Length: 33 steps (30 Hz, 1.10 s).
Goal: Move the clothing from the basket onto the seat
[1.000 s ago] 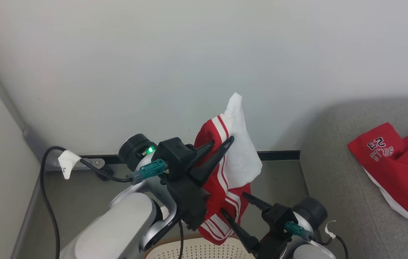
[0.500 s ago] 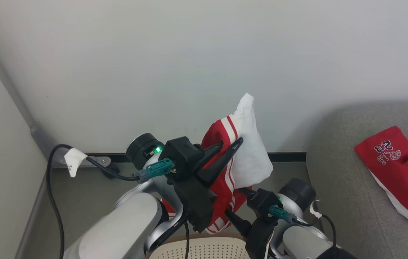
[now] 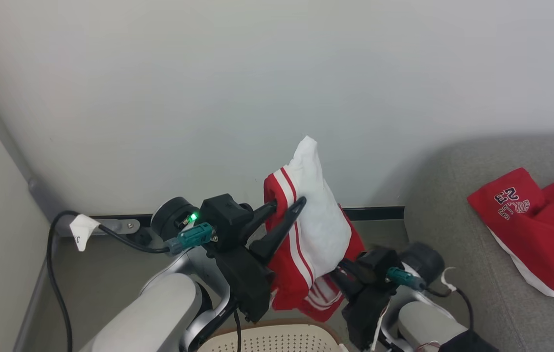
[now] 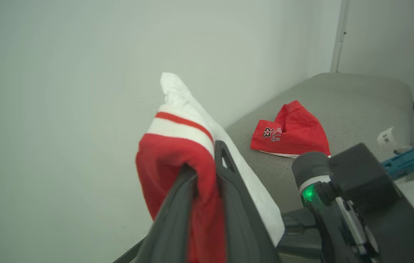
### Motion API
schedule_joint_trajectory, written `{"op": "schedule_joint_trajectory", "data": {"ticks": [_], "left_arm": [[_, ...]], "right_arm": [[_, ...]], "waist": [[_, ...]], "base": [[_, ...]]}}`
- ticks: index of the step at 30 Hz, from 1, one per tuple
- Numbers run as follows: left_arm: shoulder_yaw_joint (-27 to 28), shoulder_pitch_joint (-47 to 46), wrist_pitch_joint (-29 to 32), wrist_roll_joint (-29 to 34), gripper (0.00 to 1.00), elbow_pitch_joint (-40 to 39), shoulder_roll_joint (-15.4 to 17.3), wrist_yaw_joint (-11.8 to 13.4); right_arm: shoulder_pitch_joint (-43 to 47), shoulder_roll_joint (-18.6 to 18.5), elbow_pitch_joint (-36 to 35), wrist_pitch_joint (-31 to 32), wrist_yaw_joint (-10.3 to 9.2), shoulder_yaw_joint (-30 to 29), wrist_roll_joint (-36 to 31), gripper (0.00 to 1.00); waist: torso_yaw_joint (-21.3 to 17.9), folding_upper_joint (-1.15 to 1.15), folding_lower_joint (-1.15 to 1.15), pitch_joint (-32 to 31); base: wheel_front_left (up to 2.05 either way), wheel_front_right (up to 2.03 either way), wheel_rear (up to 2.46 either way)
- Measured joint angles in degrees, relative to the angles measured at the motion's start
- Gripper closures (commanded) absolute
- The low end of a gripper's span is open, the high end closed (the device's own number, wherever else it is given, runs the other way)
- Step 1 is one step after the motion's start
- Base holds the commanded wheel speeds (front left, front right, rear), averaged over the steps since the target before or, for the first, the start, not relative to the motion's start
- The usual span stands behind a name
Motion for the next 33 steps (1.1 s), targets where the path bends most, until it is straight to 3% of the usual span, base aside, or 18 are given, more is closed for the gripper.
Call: {"op": "schedule_joint_trajectory", "data": {"ticks": [1, 3, 18, 33], "left_arm": [[0.0, 0.5, 0.0, -0.3, 0.54, 0.0, 0.0, 0.0], [0.4, 1.3, -0.5, -0.5, 0.00, 0.0, 0.0, 0.6], [1.3, 5.5, -3.0, -2.3, 0.00, -0.2, -0.5, 2.5], [-1.7, 9.7, -4.5, -2.1, 0.00, -3.7, -0.8, 2.4]], "right_arm": [[0.1, -0.6, -0.4, 0.0, 0.00, -0.7, 0.6, 1.00], [0.3, -1.8, -1.1, 0.0, 0.00, -2.2, 1.7, 1.00], [4.0, -9.8, -9.3, 0.0, -0.79, -14.1, 5.2, 1.00], [9.8, -17.8, -18.5, 0.0, -6.48, -22.3, 4.9, 1.00]], "waist": [[-0.3, 0.00, 0.00, -0.1], [-0.9, 0.00, 0.00, -0.2], [-7.0, 0.00, 0.00, -0.5], [-13.1, 0.00, -0.01, -0.5]], "base": [[0.00, 0.00, 0.00], [0.00, 0.00, 0.00], [0.00, 0.00, 0.00], [0.00, 0.00, 0.00]]}}
